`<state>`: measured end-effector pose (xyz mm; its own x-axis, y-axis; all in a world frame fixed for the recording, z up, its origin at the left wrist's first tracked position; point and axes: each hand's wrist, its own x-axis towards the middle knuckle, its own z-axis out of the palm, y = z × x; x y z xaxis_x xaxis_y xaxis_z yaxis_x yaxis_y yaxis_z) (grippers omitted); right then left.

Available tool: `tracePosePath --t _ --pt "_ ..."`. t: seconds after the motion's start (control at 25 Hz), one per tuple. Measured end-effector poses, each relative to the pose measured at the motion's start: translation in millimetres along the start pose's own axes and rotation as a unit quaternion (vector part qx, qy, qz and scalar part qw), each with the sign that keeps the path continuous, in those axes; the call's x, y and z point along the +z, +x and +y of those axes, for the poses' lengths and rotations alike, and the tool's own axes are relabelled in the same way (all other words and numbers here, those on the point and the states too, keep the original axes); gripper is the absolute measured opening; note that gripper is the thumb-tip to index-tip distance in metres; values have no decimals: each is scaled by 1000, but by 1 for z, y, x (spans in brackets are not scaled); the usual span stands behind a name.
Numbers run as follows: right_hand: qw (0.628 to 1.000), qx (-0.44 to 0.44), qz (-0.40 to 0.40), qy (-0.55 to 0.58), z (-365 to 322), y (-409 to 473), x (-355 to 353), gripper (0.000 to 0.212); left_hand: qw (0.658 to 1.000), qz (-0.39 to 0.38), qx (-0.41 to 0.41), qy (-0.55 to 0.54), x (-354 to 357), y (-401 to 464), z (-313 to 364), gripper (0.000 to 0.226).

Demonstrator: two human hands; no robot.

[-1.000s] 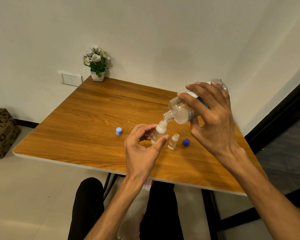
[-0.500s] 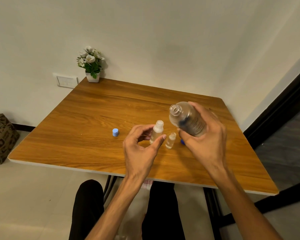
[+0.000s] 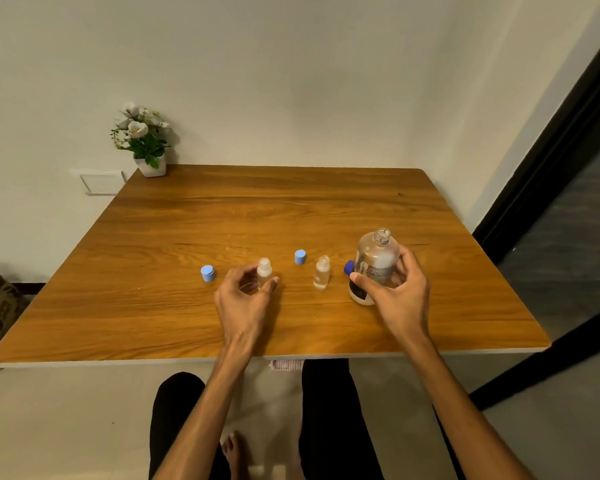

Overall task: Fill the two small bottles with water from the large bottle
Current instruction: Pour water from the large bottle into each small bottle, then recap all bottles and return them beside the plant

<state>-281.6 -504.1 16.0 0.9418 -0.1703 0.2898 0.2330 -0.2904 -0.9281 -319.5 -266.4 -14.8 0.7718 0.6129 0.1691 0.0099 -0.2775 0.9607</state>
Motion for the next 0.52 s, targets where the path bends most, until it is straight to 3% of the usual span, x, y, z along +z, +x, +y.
tracePosePath --t 0.2,0.36,0.44,0.52 --pt "1000 2 3 13 17 -6 0 77 1000 -11 -8 19 3 -1 -5 46" --pt "1000 4 10 20 24 -8 -2 77 999 5 -4 53 1 -14 5 72" --pt "1000 4 13 22 26 -8 -5 78 994 44 77 62 0 -31 14 66" --pt "1000 6 15 25 29 -8 -10 79 976 52 206 52 9 -44 32 41"
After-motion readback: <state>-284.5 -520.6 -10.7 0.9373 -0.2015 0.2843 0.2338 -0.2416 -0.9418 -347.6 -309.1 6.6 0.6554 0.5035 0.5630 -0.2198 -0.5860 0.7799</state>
